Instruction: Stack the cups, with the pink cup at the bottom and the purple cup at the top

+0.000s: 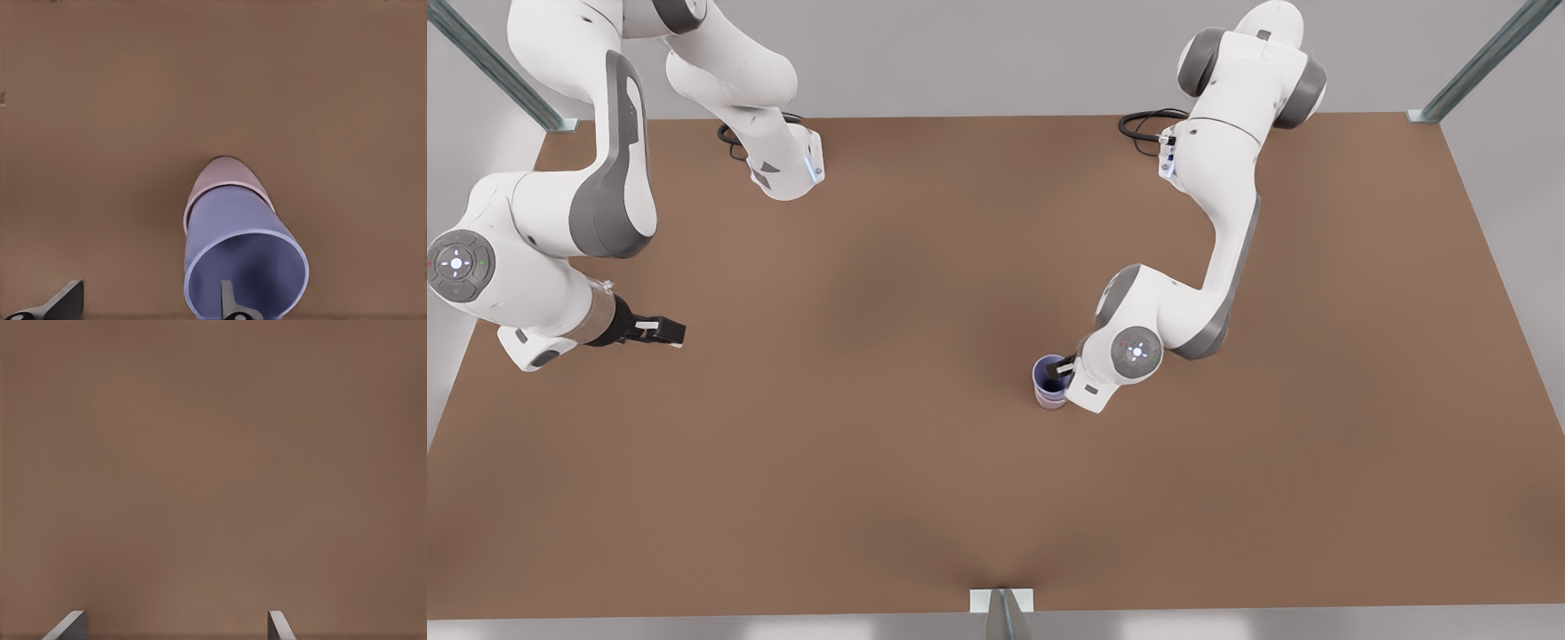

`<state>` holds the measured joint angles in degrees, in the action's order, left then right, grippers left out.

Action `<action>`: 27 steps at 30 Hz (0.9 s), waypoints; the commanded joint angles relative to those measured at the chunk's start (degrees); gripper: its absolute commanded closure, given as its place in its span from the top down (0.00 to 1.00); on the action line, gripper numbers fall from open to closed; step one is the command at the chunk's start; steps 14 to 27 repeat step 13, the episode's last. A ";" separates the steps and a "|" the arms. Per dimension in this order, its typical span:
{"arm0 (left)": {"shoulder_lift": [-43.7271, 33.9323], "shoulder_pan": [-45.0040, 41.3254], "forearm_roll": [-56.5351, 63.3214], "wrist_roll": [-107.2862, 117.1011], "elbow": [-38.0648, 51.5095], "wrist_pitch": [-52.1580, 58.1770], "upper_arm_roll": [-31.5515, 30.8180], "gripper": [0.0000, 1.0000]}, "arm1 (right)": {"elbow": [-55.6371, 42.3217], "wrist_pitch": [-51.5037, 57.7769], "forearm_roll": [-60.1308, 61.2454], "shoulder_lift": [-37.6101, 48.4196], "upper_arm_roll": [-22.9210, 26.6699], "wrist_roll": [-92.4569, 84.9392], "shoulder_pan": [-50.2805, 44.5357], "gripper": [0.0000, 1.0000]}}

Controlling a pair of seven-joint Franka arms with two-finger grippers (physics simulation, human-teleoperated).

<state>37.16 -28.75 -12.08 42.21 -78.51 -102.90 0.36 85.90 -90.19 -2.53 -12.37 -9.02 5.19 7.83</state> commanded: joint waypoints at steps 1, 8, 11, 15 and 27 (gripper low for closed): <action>-0.33 0.01 0.22 -0.03 0.37 0.68 -0.01 1.00 | -0.03 0.02 0.07 0.06 0.05 -0.01 -0.01 1.00; -17.02 20.39 13.23 -46.43 7.41 26.17 1.75 1.00 | -0.03 0.02 0.07 0.06 0.05 -0.01 -0.09 1.00; -27.23 21.19 13.58 -46.08 -5.96 18.17 1.75 1.00 | -0.03 0.02 0.07 0.06 -0.03 -0.01 -0.01 1.00; -25.29 21.19 13.49 -45.99 -4.11 20.80 1.66 1.00 | -0.03 -0.07 0.07 -0.03 -0.03 -0.01 -0.01 1.00; -25.29 21.19 13.49 -45.99 -4.11 20.80 1.66 1.00 | -0.03 -0.07 0.07 -0.03 -0.03 -0.01 -0.01 1.00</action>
